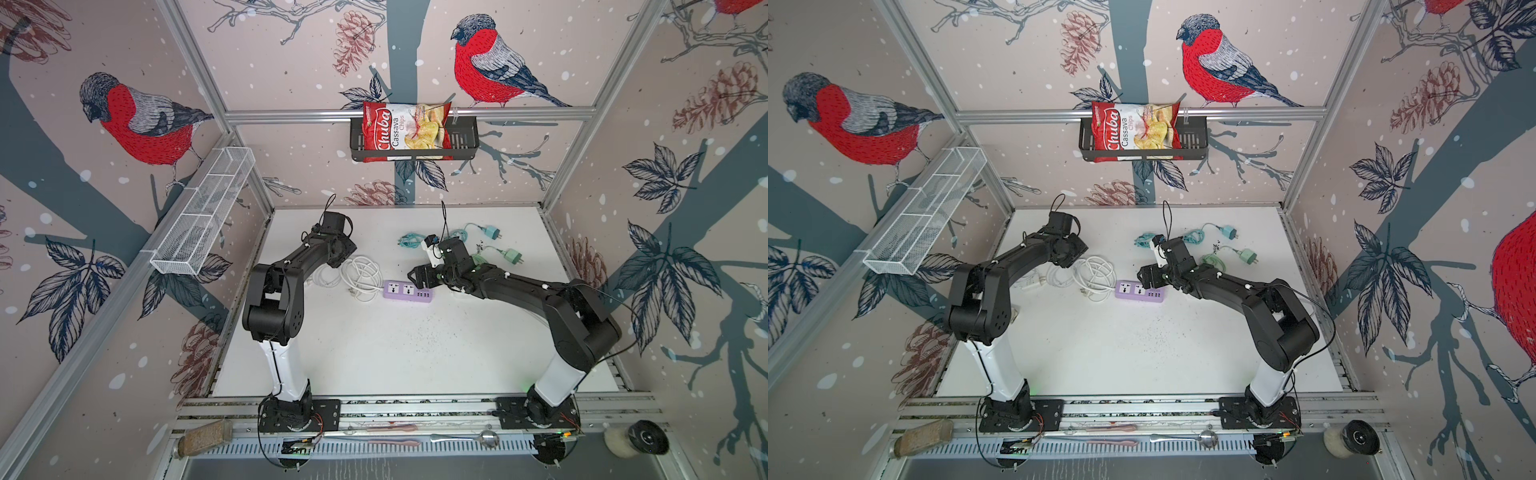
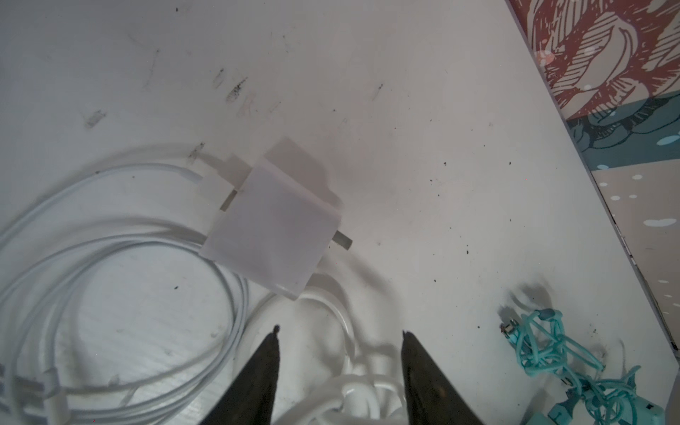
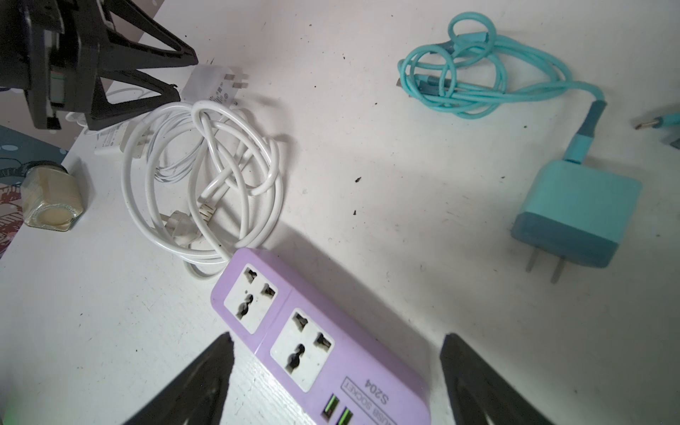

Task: Insert plugs into power strip
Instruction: Pick up the plug from the top-left of the table.

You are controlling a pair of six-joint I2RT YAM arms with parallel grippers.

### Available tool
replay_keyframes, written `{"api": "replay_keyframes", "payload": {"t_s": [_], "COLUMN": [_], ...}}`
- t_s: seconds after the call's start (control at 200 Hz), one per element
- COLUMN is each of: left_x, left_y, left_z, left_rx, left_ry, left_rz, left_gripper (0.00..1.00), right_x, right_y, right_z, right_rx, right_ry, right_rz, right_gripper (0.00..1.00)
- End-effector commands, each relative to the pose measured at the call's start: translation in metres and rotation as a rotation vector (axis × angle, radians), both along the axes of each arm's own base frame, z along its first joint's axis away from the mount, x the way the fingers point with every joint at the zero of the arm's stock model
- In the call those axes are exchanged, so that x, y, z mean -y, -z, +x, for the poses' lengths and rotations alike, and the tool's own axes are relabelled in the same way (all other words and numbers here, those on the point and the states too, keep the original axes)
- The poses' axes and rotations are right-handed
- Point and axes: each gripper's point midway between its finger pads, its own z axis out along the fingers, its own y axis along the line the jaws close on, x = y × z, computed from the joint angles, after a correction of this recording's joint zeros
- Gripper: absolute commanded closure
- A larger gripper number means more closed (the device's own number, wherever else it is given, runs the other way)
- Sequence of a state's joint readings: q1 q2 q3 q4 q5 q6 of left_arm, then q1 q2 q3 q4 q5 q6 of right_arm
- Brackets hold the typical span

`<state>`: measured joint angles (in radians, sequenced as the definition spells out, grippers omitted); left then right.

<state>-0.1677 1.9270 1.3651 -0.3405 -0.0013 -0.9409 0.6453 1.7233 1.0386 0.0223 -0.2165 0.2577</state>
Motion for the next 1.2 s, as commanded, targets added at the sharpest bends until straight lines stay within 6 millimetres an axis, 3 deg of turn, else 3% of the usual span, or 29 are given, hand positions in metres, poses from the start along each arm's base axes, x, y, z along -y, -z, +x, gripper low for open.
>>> {"api": "replay_keyframes", "payload": {"t_s": [0.0,0.265,0.67,0.976,1.196], "left_x": [0.0,-0.009,-0.022,-0.051,-0.044], "left_y": [0.006,0.025,0.029,0.038,0.044], "left_z": [0.009,0.012,0.022,0.021,0.035], "left_rx": [0.001,-0.026,-0.018,-0.083,-0.076], "left_ry": [-0.037,-0.078,-0.131,-0.151,-0.12], "left_rz": [-0.027,-0.04,-0.046,0.036,0.01], "left_gripper": [0.47,0.44,0.44,0.43,0.43], "right_x": [-0.002,0.003,-0.001,-0.003,-0.004], "right_y": [0.0,0.002,0.001,0.001,0.002], "right_z": [-0.001,-0.003,-0.007,-0.01,-0.011], "right_rx": [0.001,-0.013,-0.011,-0.011,-0.009], "right_ry": [-0.026,-0.041,-0.078,-0.097,-0.11], "right_rz": [0.017,0.03,0.043,0.046,0.04], "right_gripper": [0.11,0.11,0.09,0.09,0.09]}}
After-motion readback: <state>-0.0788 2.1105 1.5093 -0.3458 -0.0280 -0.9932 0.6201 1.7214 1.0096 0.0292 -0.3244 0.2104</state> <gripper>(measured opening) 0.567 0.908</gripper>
